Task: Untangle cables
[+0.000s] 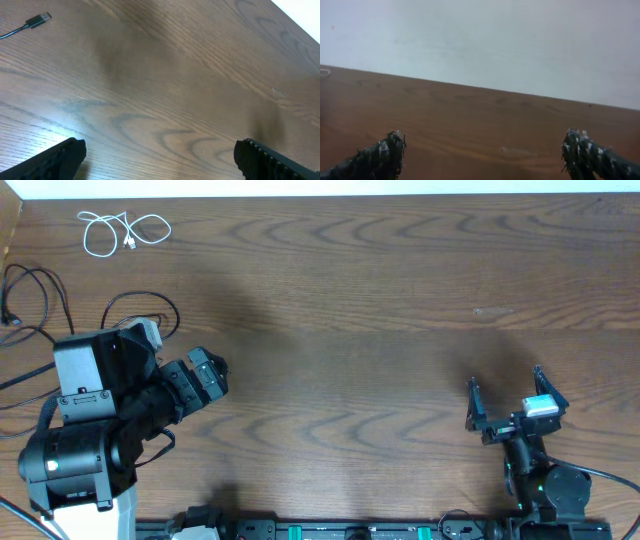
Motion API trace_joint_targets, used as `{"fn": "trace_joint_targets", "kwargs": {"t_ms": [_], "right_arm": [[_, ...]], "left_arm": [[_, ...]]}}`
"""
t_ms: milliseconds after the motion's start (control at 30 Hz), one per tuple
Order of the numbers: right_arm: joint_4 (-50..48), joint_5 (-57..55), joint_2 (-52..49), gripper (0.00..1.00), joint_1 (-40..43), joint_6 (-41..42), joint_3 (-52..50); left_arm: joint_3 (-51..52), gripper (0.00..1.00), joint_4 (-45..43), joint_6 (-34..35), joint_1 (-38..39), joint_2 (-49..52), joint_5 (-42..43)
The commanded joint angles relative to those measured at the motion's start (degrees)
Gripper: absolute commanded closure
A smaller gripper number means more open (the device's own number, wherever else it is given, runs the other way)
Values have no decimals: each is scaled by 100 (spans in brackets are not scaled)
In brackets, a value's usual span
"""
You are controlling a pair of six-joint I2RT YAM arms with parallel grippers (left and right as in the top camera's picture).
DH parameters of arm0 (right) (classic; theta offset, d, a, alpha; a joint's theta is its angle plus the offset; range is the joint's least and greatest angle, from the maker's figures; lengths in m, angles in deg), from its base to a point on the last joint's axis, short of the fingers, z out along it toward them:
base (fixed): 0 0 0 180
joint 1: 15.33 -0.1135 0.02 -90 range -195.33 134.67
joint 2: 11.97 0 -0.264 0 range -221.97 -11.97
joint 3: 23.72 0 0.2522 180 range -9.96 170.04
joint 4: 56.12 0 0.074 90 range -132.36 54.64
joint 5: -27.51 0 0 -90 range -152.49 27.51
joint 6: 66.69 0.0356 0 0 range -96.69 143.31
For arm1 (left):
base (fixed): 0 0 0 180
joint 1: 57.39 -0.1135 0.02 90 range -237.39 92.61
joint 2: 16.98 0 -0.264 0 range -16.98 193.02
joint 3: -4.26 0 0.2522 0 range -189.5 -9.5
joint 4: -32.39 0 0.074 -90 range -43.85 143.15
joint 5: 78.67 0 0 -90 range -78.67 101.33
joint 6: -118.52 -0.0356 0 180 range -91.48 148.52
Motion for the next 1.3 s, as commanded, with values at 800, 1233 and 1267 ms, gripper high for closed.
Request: {"fn": "trace_joint_targets", "kwargs": {"t_ms": [800,1233,1267], "right_arm": [[505,-828,39,1,-118,382,-160],[529,-870,39,1,-94,225,-160],[533,-863,39,1,-92,236,-160]], "left_arm": [[-83,0,15,-55,7,0,-61],[-83,0,15,-55,7,0,-61],[-83,0,15,-55,7,0,-61]]}}
